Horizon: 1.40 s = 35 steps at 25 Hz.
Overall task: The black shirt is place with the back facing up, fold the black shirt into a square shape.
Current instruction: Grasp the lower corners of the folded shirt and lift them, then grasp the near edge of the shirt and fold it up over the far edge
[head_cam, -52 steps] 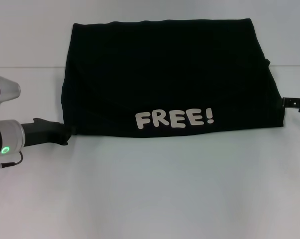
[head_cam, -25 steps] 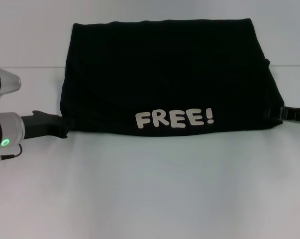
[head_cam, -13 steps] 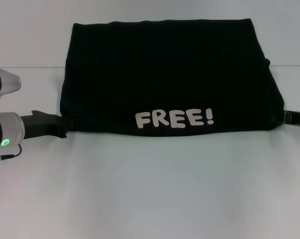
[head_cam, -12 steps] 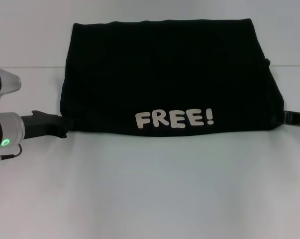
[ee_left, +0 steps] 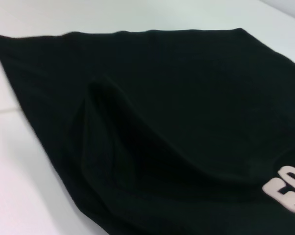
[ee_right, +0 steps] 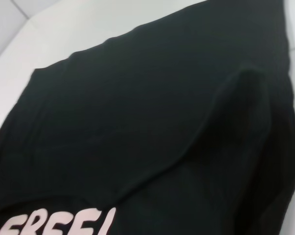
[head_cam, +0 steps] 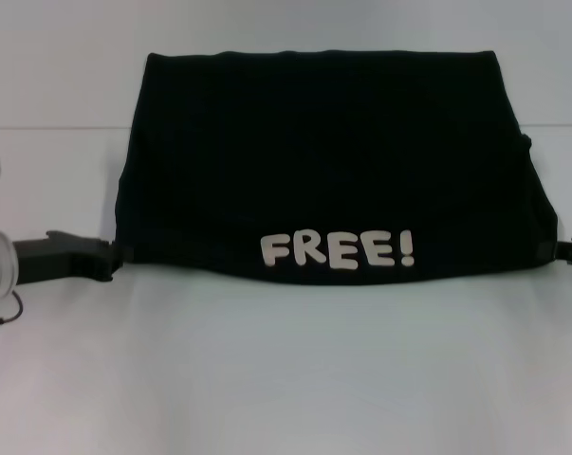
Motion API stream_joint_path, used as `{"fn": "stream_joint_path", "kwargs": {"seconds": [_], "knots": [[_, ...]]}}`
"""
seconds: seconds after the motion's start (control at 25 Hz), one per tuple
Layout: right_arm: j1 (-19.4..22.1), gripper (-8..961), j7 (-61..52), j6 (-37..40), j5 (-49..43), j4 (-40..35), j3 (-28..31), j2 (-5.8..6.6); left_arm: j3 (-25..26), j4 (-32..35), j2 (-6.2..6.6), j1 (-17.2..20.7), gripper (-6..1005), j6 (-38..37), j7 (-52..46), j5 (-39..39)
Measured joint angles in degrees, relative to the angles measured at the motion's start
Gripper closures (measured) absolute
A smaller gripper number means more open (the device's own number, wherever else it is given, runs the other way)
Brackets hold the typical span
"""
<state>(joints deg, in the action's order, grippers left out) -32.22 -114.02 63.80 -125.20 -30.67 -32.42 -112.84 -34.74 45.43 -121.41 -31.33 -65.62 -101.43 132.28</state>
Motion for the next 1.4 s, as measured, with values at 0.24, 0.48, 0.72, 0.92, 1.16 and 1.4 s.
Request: {"fn": "stream_joint_path", "kwargs": {"seconds": [0.24, 0.48, 0.72, 0.92, 1.16, 1.4], "knots": [[4.8, 932, 3.3, 9.5, 1.3, -2.1, 0.6, 0.21, 3.2, 3.3, 0.34, 2.6, 996, -14.6, -0.4, 0.0], [10.7, 932, 10.0, 19.3, 1.2, -2.8, 2.8, 0.79, 9.1, 4.8, 1.28, 4.4, 996, -30.9, -0.1, 0.6], [16.2, 933, 14.8, 24.7, 1.1, -2.9, 4.6, 1.95, 15.1, 4.7, 1.88, 5.8, 996, -41.9, -0.2, 3.8], [20.0, 933, 17.9, 30.6, 1.0, -3.3, 7.0, 3.32, 17.6, 4.5, 1.96, 6.8, 996, -47.3, -0.4, 7.5], [23.8, 932, 20.0, 36.1, 0.8, -3.4, 8.2, 4.33, 17.9, 4.3, 1.86, 7.9, 996, -50.9, -0.3, 11.2], [25.8, 932, 20.9, 39.0, -3.1, -3.4, 11.8, 4.21, 17.7, 4.2, 1.47, 8.9, 996, -52.4, -0.9, 13.6]]}}
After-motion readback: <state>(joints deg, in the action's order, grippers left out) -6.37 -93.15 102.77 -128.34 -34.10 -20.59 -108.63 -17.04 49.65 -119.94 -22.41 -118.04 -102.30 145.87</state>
